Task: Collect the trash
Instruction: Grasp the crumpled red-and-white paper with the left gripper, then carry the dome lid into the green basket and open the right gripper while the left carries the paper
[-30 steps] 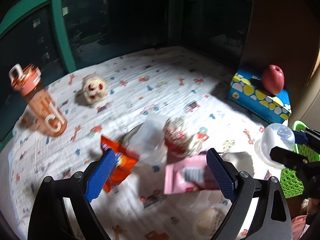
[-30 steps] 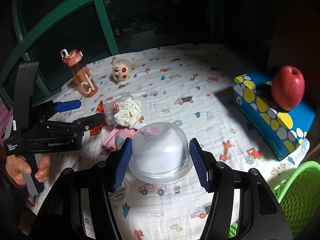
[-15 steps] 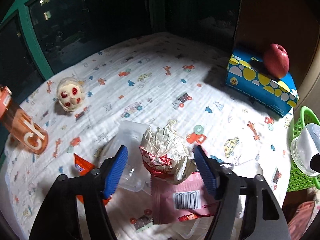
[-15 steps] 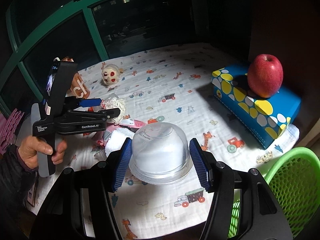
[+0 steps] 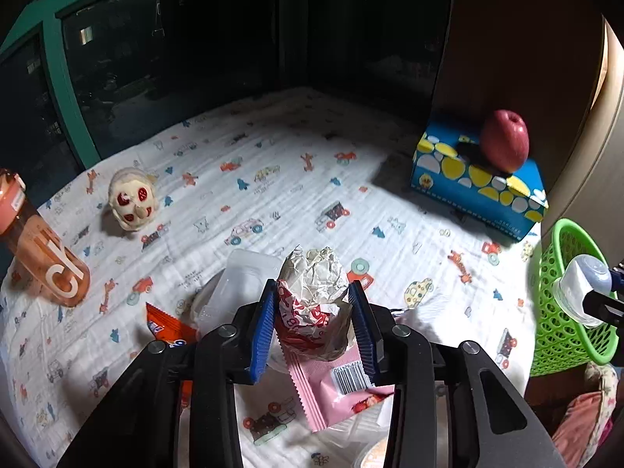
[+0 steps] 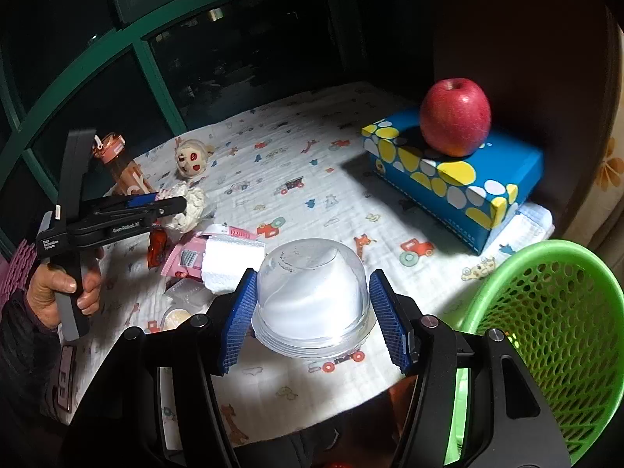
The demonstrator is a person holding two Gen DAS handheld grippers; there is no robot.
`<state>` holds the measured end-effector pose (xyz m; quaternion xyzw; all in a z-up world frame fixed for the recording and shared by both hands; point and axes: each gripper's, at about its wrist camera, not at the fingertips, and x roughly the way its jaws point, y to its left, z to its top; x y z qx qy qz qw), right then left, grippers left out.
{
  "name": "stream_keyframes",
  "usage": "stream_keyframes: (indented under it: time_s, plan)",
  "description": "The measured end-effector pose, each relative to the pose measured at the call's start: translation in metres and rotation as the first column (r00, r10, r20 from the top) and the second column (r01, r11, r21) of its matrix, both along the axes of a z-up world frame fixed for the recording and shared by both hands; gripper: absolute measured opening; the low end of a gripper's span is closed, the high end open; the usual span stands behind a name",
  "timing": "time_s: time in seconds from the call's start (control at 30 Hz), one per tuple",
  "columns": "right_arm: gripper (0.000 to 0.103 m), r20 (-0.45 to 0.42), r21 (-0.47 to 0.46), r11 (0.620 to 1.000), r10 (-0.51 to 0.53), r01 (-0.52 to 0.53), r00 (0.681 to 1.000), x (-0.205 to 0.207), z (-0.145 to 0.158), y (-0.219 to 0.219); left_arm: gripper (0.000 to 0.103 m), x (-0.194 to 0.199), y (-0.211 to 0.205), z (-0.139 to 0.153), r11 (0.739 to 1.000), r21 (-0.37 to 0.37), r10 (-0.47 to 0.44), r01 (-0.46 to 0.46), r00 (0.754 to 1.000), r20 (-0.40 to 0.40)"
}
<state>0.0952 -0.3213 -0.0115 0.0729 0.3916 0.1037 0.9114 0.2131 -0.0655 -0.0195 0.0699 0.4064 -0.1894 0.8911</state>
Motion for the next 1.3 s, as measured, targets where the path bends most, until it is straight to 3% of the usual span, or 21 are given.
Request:
stream_keyframes:
  time_s: [0.27,0.4,0.63,0.83,1.03,1.3]
  plan:
    - [0.059,0.017,0.007,0.995,-0.099,0.099,0.995,-0.025,0.001,-0.039,0.035,-0.020,-0.004,0.039,0.997,-0.080,-0.017,0.021,0.998,0.054]
    - [0.059,0.008,0.003,0.988,-0.153,0.153,0.988,-0.039,-0.003,-0.061,0.035,-0.027,-0.011,0.046,0.991,-0.129,-0.038,0.043,0.999,0.038]
    - [0.059,-0.028,-0.013,0.971,-0.237,0.237,0.971,-0.060,-0.019,-0.098,0.035,-0.051,-0.048,0.058,0.981,-0.145,-0.123,0.130,0.991,0.055]
    - [0.059,-0.055,-0.026,0.956,-0.294,0.293,0.954,-0.078,-0.028,-0.124,0.035,-0.073,-0.095,0.054,0.958,-0.176,-0.220,0.225,0.974,0.046]
    - [0.065,-0.059,-0.027,0.946,-0.324,0.323,0.944,-0.092,-0.032,-0.142,0.035,-0.092,-0.148,0.050,0.931,-0.188,-0.314,0.314,0.949,0.032]
    - [0.065,-0.051,-0.010,0.937,-0.350,0.350,0.935,-0.110,-0.030,-0.163,0.035,-0.112,-0.210,0.040,0.896,-0.182,-0.412,0.405,0.911,0.004]
